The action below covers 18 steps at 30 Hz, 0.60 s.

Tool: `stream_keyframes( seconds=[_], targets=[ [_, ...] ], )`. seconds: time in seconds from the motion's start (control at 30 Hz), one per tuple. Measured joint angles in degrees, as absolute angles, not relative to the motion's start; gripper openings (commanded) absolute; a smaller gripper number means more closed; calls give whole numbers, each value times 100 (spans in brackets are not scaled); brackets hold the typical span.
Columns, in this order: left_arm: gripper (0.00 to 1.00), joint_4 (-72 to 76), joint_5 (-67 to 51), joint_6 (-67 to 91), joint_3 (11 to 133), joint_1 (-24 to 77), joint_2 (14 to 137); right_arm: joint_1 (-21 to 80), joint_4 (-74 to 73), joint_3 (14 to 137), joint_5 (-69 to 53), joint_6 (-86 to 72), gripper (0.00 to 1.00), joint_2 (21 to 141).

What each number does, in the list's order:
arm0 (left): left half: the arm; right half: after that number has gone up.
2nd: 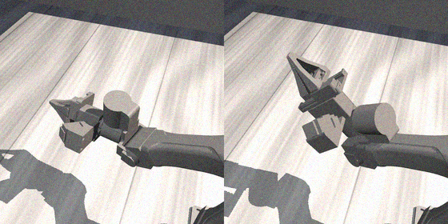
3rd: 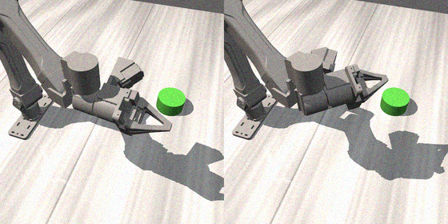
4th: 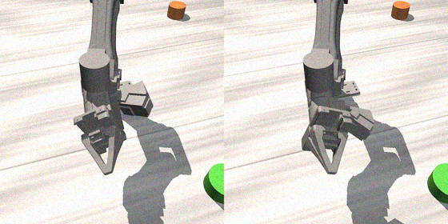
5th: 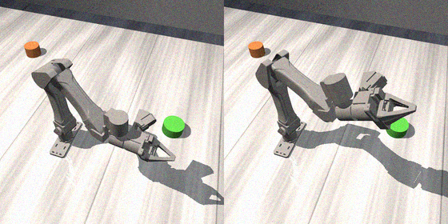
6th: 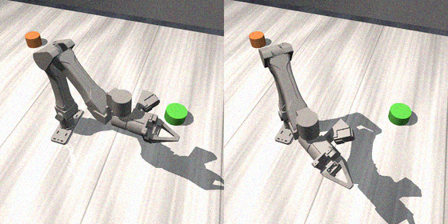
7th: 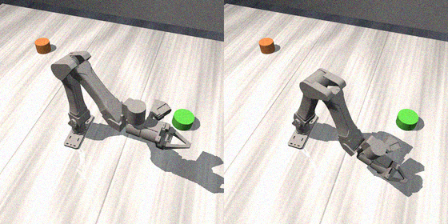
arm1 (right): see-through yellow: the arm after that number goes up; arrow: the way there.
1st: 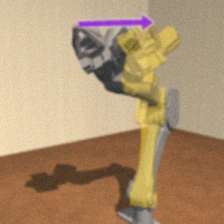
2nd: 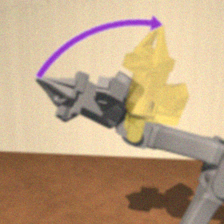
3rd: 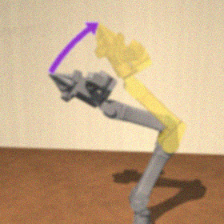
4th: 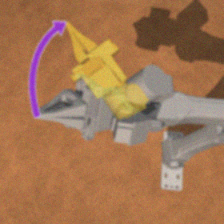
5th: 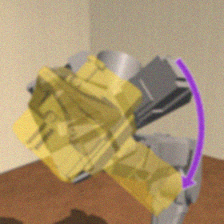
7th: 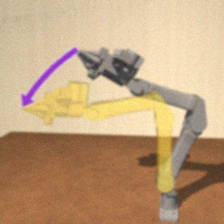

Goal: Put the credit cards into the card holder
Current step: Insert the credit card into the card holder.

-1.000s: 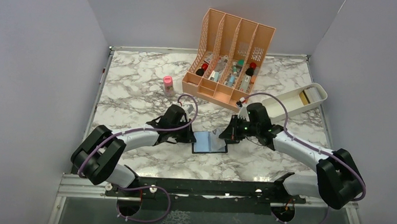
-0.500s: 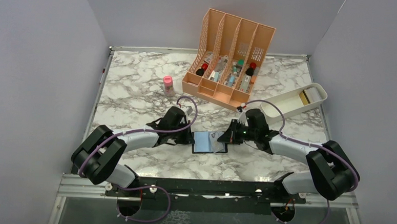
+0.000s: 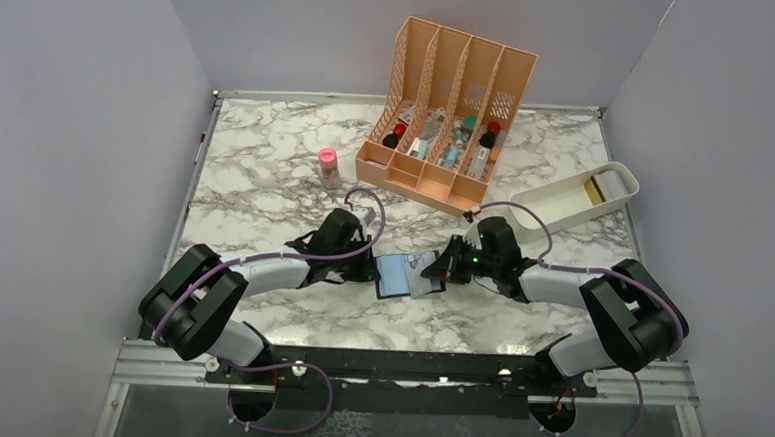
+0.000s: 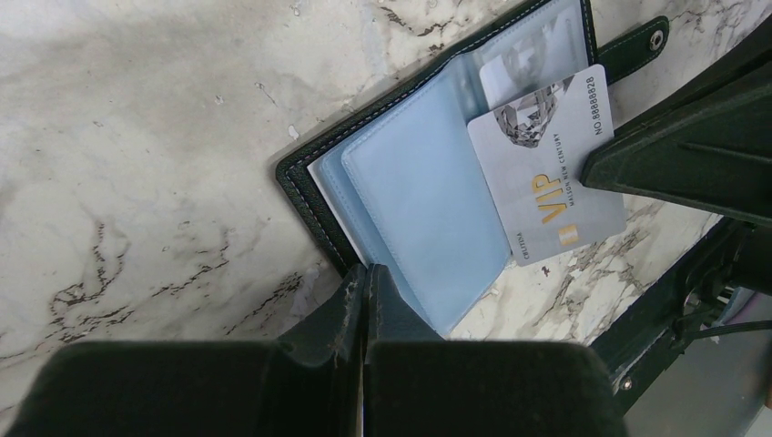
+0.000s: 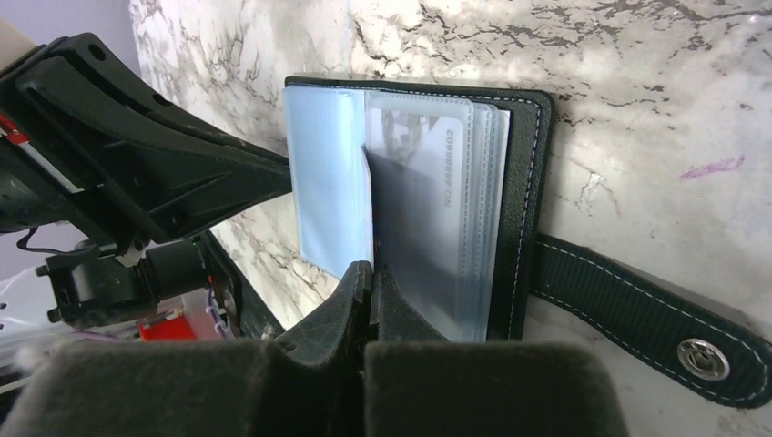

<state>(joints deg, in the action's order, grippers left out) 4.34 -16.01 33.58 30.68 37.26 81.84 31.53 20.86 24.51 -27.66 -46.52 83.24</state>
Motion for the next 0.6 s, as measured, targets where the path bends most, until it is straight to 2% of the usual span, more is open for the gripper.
stream_keyframes(
  seconds=[0.6],
  targets=[
    [0, 504, -1599, 3347, 3037, 3723, 8187, 3153, 2644, 2440, -2934, -4687, 1, 8788]
  ],
)
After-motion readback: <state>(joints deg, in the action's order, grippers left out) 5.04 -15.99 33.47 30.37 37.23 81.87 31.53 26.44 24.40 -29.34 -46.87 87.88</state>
